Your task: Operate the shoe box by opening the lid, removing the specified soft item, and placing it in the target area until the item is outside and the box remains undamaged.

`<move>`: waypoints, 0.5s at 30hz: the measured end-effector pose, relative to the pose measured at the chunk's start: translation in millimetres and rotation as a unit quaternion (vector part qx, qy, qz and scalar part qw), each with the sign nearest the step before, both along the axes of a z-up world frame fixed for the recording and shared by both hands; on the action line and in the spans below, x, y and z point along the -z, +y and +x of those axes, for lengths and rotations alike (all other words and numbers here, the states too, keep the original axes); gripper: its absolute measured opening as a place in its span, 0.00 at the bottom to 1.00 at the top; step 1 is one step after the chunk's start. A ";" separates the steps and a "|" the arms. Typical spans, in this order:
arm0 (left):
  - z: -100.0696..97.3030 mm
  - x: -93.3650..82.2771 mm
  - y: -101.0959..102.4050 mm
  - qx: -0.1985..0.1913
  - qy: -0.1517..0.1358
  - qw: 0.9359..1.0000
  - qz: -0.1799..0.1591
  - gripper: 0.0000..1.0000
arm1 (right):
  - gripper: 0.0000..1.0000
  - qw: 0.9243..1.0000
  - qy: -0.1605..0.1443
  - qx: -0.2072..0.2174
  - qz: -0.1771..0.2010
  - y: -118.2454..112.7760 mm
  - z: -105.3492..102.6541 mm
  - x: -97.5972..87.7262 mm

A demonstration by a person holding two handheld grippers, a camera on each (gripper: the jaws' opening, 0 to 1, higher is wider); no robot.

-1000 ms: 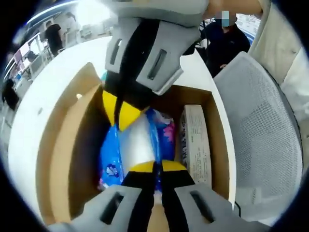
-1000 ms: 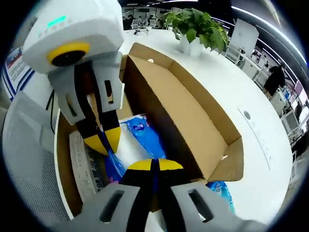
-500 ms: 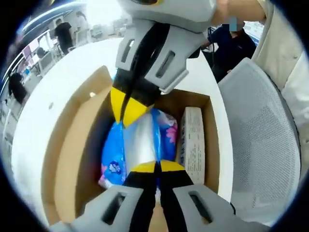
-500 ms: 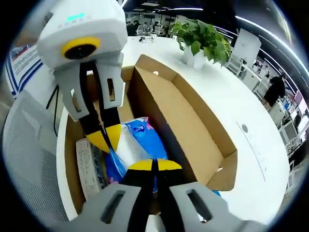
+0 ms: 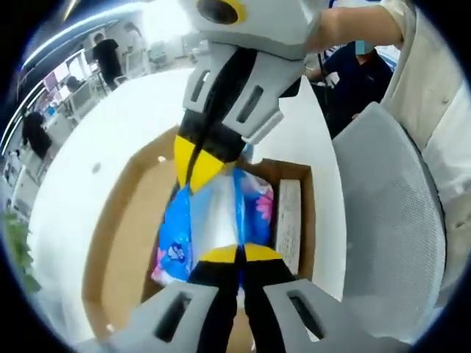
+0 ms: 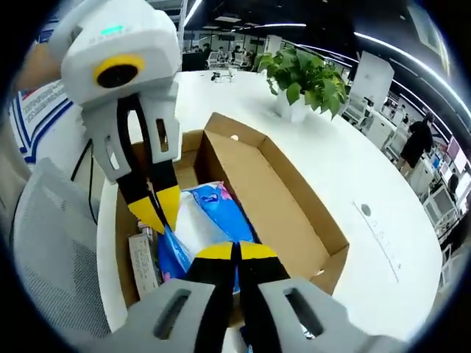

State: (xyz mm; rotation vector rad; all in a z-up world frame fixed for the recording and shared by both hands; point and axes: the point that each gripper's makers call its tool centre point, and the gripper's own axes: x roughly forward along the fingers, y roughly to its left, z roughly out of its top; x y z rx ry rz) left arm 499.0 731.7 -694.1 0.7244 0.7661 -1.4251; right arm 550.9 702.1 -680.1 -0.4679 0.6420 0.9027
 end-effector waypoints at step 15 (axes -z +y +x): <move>-3.6 -55.6 -25.9 -0.008 -0.020 1.000 -0.013 0.00 | 0.00 0.999 -0.035 -0.010 0.017 -17.1 -0.1 -52.5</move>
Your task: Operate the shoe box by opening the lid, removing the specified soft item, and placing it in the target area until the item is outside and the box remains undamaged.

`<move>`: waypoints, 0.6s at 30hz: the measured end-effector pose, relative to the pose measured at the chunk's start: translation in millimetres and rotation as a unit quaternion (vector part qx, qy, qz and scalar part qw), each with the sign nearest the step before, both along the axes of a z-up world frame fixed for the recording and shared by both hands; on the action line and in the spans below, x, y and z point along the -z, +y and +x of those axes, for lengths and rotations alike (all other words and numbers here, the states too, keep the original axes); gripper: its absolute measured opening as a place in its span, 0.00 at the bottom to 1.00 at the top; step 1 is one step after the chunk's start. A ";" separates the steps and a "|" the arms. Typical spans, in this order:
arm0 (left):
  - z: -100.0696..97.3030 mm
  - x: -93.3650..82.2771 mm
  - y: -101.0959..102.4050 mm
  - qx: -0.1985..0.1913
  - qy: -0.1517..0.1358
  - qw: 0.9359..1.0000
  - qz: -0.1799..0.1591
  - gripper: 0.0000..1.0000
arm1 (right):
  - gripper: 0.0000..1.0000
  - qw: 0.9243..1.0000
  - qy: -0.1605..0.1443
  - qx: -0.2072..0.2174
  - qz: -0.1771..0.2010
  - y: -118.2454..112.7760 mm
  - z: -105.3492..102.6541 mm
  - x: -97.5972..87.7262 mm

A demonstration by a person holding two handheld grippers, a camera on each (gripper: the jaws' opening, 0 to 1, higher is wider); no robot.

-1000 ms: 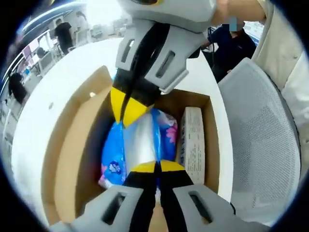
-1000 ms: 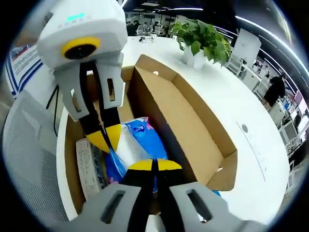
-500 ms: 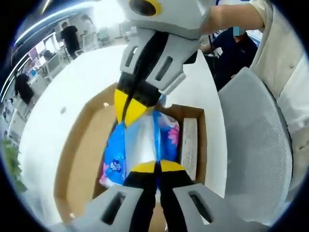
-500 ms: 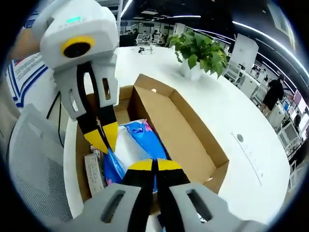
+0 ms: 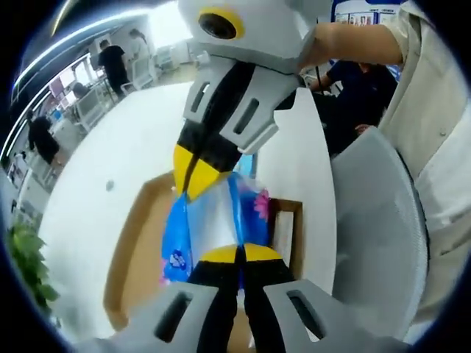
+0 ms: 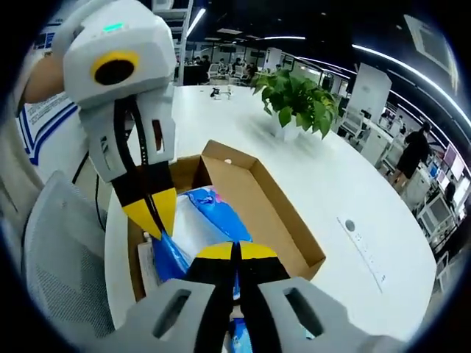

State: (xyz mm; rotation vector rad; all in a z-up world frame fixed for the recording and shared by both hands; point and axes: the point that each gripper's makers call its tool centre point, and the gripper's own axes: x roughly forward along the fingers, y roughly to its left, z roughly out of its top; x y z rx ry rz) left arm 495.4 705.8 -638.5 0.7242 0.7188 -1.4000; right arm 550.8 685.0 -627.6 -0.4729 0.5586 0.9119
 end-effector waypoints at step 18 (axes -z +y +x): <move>-3.0 -39.6 -60.6 0.024 -0.018 0.999 -0.022 0.00 | 0.00 0.999 -0.033 0.004 -0.009 -58.7 -11.1 -34.3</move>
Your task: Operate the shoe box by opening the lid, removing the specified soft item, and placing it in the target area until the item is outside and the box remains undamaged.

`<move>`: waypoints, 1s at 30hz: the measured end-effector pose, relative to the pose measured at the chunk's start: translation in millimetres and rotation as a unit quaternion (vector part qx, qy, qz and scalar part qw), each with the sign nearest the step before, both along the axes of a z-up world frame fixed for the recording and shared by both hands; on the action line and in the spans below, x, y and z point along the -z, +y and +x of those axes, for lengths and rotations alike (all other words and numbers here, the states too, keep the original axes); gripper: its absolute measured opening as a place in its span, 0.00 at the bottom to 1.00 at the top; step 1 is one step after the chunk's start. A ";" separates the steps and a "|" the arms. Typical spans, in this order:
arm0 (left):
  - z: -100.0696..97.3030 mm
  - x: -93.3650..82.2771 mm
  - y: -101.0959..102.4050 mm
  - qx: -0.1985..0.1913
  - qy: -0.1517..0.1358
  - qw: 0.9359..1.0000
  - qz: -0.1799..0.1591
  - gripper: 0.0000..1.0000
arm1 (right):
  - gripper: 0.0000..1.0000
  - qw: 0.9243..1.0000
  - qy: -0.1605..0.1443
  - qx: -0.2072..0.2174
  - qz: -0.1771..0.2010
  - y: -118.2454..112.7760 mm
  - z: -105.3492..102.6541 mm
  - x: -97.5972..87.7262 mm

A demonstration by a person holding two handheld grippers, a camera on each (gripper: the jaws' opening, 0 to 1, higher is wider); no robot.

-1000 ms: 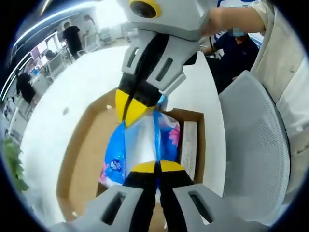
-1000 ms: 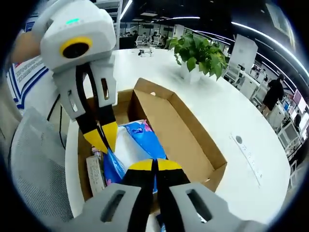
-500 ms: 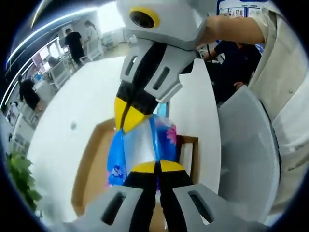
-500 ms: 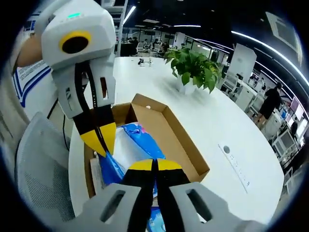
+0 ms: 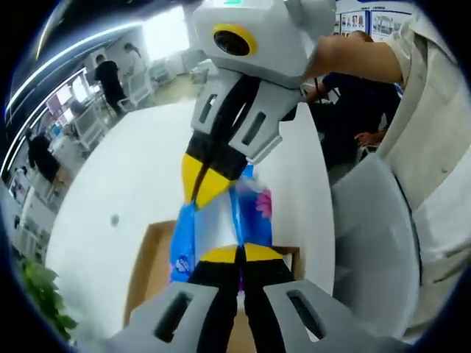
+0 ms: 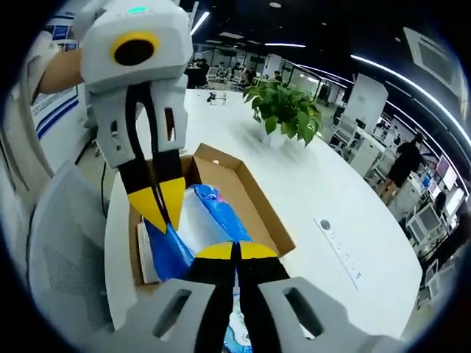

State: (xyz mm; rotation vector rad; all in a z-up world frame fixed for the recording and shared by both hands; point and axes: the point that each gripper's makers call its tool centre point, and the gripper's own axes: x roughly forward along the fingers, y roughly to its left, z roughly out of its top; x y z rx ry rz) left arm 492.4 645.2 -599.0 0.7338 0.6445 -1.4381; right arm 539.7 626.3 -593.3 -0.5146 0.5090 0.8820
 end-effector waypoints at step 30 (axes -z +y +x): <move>-13.5 5.2 -124.5 0.079 0.009 0.997 -0.005 0.00 | 0.00 0.995 0.004 0.091 0.025 -120.0 -9.7 -1.8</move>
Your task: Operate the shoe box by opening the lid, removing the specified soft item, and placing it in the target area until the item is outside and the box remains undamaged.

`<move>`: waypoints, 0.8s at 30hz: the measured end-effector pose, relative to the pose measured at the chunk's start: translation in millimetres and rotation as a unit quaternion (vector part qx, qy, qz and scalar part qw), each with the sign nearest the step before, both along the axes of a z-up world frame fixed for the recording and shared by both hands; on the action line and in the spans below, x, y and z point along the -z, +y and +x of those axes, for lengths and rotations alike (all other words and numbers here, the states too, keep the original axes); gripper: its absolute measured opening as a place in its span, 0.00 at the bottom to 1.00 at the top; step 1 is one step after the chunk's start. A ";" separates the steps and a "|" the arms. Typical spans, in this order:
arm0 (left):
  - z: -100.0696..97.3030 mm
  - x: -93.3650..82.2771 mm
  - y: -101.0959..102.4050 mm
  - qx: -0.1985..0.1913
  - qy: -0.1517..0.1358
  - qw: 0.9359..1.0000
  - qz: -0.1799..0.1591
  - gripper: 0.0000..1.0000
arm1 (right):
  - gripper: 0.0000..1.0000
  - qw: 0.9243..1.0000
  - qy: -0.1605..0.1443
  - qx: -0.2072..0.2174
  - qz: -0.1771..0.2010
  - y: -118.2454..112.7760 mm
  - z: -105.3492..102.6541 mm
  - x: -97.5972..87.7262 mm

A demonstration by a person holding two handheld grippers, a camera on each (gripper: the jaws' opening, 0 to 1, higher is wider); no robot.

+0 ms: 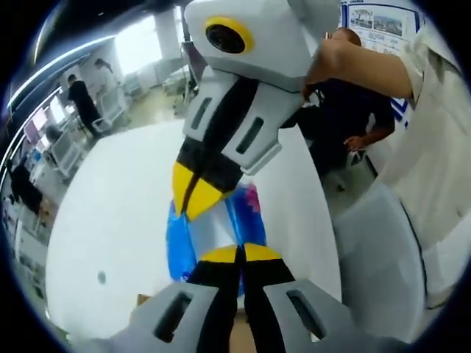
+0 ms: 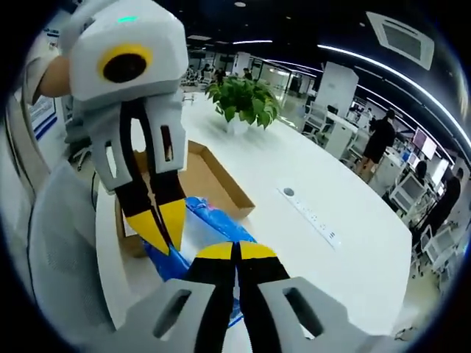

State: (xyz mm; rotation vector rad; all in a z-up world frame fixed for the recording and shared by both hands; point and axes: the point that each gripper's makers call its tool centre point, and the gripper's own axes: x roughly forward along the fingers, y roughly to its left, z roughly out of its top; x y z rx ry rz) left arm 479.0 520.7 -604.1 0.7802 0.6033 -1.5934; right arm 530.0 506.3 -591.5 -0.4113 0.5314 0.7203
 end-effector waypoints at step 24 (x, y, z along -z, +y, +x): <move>-3.7 43.0 -83.8 0.029 0.028 0.999 0.002 0.00 | 0.00 0.996 0.032 0.081 0.019 -91.4 -12.9 43.1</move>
